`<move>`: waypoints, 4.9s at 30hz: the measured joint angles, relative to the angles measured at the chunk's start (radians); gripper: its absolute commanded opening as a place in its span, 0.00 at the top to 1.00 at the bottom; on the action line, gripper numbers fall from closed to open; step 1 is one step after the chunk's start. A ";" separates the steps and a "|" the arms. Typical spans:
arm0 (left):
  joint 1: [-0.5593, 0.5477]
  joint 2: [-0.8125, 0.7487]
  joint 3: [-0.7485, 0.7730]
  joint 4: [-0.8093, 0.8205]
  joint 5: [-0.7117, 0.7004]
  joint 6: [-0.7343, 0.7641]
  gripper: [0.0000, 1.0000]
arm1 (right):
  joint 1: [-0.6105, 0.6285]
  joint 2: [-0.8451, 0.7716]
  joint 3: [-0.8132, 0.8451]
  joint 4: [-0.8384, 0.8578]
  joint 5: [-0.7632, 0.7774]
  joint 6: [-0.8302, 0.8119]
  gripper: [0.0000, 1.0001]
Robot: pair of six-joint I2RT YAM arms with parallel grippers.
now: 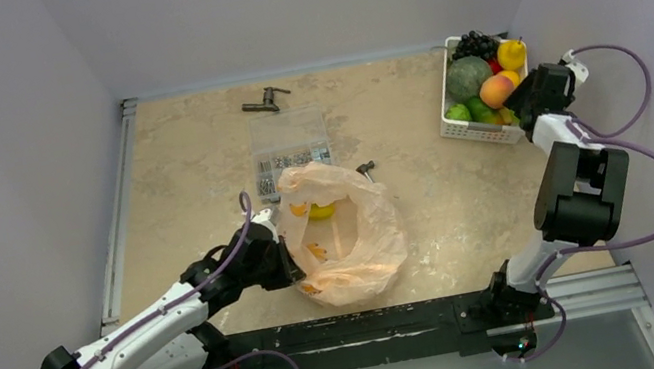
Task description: Take the fake fruits out of the plastic bag
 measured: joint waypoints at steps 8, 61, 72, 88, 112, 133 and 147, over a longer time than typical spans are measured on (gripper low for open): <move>0.000 0.002 0.000 0.002 0.000 0.015 1.00 | 0.000 0.006 0.001 0.024 -0.031 -0.011 0.21; 0.000 0.045 0.035 -0.040 -0.048 -0.016 1.00 | 1.143 -0.795 -0.194 -0.316 -0.352 -0.223 0.16; 0.000 0.020 0.057 -0.102 -0.095 -0.040 1.00 | 1.547 -0.291 -0.156 -0.185 -0.016 -0.314 0.38; 0.000 0.011 0.072 -0.138 -0.105 -0.039 1.00 | 1.538 0.130 -0.036 0.073 0.431 -0.454 0.14; 0.000 -0.006 0.072 -0.132 -0.097 -0.041 1.00 | 1.414 0.258 0.045 0.174 0.273 -0.507 0.64; 0.000 0.032 0.106 -0.208 -0.257 -0.048 1.00 | 1.420 -0.081 -0.054 -0.153 -0.039 -0.320 0.72; 0.000 0.032 0.026 -0.150 -0.163 -0.091 1.00 | 1.420 0.018 -0.187 0.062 0.034 -0.207 0.28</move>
